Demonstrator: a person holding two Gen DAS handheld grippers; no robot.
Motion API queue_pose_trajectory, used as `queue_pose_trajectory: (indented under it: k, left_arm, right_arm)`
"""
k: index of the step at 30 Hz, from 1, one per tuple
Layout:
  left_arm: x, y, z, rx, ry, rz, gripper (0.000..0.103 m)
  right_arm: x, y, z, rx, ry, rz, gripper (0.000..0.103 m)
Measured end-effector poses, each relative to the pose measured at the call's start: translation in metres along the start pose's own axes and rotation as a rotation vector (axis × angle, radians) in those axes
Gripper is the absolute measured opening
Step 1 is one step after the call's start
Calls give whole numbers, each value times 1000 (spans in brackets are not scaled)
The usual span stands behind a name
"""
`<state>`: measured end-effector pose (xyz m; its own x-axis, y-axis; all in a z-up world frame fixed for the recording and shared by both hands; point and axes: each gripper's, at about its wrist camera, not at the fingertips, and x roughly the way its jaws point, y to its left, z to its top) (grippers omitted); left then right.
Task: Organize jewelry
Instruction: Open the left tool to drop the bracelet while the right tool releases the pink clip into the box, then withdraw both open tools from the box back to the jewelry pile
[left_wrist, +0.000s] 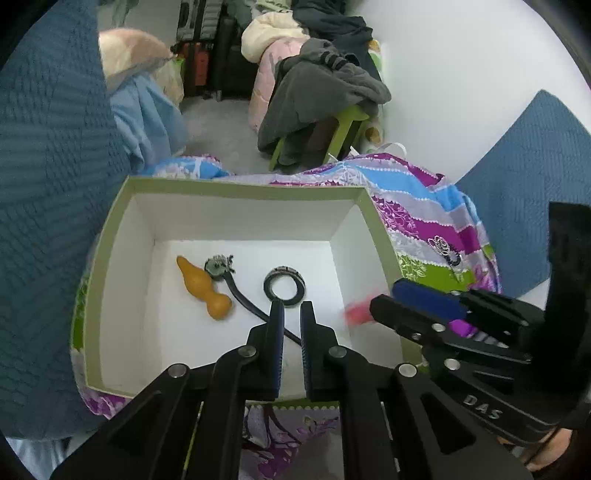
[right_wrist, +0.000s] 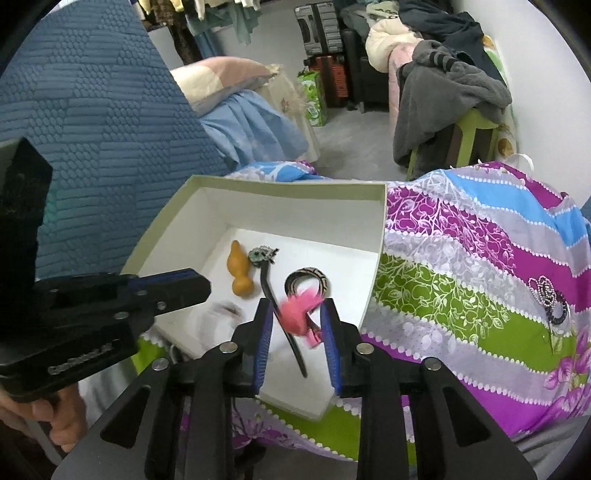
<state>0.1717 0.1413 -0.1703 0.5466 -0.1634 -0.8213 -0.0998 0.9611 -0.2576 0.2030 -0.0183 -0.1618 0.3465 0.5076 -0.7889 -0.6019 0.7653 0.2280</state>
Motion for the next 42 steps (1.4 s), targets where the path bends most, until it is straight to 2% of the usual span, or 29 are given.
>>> queue_pose_trajectory:
  k: [2, 3, 5, 6, 7, 13, 21, 25, 32, 42]
  left_arm:
    - [-5, -6, 6, 6, -11, -2, 9]
    - [-6, -9, 8, 6, -15, 2, 15]
    - [-14, -14, 14, -1, -42, -5, 36]
    - [-18, -17, 17, -13, -61, 2, 52]
    - [-23, -20, 21, -21, -88, 6, 56]
    - [-38, -46, 41, -14, -158, -52, 56]
    - [-44, -106, 60, 52, -229, -119, 56]
    - [-39, -130, 65, 75, -243, -134, 56]
    - [-23, -150, 67, 86, -245, -146, 56]
    - [24, -189, 59, 119, -198, -186, 56]
  right_arm:
    - [-10, -3, 3, 1, -21, 14, 28]
    - [-16, -5, 5, 0, -37, 19, 29]
    - [-29, -8, 11, -2, -68, 20, 29]
    - [-35, -11, 14, -2, -83, 20, 29]
    - [-42, -14, 17, -2, -98, 19, 29]
    - [-89, -44, 30, 13, -203, -10, 29]
    - [-137, -93, 31, 77, -304, -79, 29]
    - [-145, -110, 25, 73, -307, -125, 29]
    - [-151, -144, 9, 104, -300, -160, 29]
    - [-146, -198, -16, 133, -272, -237, 29]
